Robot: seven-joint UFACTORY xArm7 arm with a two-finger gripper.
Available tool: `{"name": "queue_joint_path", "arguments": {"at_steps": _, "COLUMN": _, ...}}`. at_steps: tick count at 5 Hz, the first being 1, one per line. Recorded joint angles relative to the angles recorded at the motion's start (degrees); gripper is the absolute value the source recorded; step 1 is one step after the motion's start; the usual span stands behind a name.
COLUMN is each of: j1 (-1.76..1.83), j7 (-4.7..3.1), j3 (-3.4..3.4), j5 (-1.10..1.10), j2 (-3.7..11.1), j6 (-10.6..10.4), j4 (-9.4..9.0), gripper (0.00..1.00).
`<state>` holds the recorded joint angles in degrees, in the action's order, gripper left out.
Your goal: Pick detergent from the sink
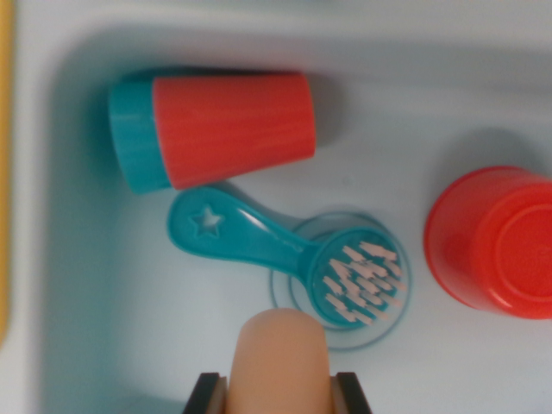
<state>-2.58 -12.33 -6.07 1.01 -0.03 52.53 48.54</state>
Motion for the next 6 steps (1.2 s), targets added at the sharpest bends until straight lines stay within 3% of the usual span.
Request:
{"name": "queue_joint_path", "arguments": {"at_steps": 1, "j1": 0.01, "j7": 0.09, "j3": 0.02, "j5": -0.09, "j2": -0.71, "j6": 2.2, "j4": 1.47, "gripper": 1.00}}
{"name": "queue_joint_path", "arguments": {"at_steps": 2, "j1": 0.01, "j7": 0.09, "j3": 0.02, "j5": -0.09, "j2": -0.71, "j6": 2.2, "j4": 1.47, "gripper": 1.00}}
{"name": "queue_joint_path", "arguments": {"at_steps": 3, "j1": 0.03, "j7": 0.21, "j3": 0.04, "j5": -0.20, "j2": -1.55, "j6": 4.7, "j4": 3.19, "gripper": 1.00}}
{"name": "queue_joint_path", "arguments": {"at_steps": 4, "j1": 0.03, "j7": 0.21, "j3": 0.04, "j5": -0.20, "j2": -1.55, "j6": 4.7, "j4": 3.19, "gripper": 1.00}}
{"name": "queue_joint_path", "arguments": {"at_steps": 6, "j1": 0.06, "j7": 0.43, "j3": 0.08, "j5": -0.41, "j2": -3.25, "j6": 9.9, "j4": 6.70, "gripper": 1.00}}
